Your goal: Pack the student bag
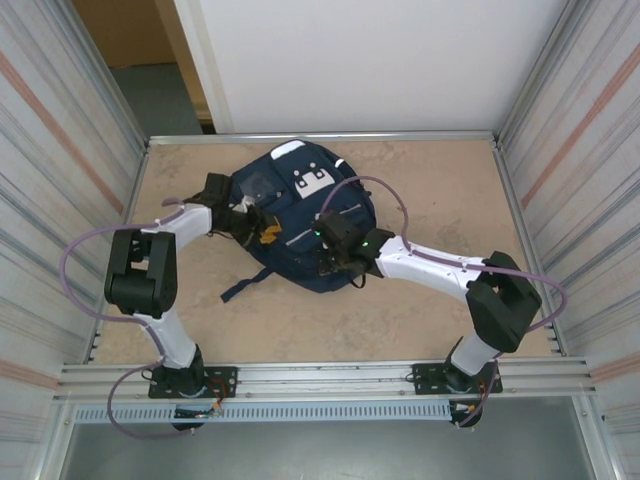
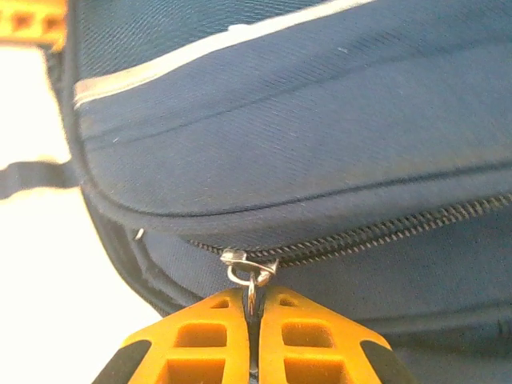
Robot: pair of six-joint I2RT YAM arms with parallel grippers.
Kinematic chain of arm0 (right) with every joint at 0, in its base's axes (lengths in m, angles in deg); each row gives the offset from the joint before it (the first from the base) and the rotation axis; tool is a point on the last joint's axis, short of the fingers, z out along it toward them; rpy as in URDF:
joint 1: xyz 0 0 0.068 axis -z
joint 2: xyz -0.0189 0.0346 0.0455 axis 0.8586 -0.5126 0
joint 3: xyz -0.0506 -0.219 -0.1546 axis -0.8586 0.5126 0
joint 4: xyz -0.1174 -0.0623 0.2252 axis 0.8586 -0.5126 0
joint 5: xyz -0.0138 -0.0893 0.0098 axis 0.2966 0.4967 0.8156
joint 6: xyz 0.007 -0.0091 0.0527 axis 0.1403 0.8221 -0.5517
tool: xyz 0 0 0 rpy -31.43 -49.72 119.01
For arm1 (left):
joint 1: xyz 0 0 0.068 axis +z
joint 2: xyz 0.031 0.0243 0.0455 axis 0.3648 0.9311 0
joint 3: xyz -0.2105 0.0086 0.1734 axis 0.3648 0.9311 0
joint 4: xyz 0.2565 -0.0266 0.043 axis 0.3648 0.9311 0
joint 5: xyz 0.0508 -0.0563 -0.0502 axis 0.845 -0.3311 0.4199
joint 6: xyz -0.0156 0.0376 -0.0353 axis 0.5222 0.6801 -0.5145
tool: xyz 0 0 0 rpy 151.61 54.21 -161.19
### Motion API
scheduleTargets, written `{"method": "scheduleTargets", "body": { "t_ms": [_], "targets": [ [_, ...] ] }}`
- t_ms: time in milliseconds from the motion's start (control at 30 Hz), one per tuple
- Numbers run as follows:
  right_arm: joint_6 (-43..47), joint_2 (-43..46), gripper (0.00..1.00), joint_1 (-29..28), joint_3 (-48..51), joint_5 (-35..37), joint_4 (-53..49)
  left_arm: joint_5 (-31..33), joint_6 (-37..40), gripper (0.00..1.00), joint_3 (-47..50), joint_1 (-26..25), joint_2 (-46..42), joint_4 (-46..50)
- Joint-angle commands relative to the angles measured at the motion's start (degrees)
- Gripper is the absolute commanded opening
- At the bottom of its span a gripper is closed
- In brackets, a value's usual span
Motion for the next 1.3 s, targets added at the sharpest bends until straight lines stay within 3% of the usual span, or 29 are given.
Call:
{"method": "scheduleTargets", "body": {
  "t_ms": [0,233,367,467,667,733,867,967,1100,1267],
  "targets": [
    [3.8,-3.2,0.00,-3.4,-5.2,-5.5,0.5,7.4,4.8,0.35,-4.6,2.8,-1.4,4.3],
    [1.7,-7.5,0.00,-3.9,-9.2,-11.6,7.2,15.2,2.2,0.49,10.1,2.8,-17.3,4.8],
    [1.4,-8.8,0.00,-4.1,-9.0,-13.9,9.3,8.4,-1.6,0.57,19.7,2.8,-22.6,1.6],
    [0.8,-9.9,0.00,-4.2,-8.8,-17.2,11.0,5.8,-4.1,0.58,21.5,2.0,-23.3,0.9],
    [0.3,-11.6,0.00,-5.5,-8.6,-20.7,14.9,9.5,-9.4,0.56,21.8,-1.7,-27.2,-2.3],
    [-0.3,-11.9,0.00,-5.6,-8.6,-20.4,14.9,11.4,-12.2,0.51,22.7,-2.7,-28.7,-3.7],
    [-1.7,-11.9,0.00,-5.6,-6.9,-19.4,17.0,15.0,-14.7,0.20,24.2,-5.1,-29.6,-3.3],
    [-1.1,-11.0,0.00,-5.2,-7.1,-18.0,13.3,15.4,-13.3,0.11,24.8,-4.7,-30.1,-2.7],
    [0.0,-7.5,0.00,-2.4,-2.6,-15.0,9.7,16.8,-5.3,0.00,22.1,-0.7,-30.3,3.5],
    [3.2,-2.0,0.00,2.5,3.2,-9.4,3.0,14.9,-1.1,0.00,21.6,4.5,-28.9,5.0]
  ]
}}
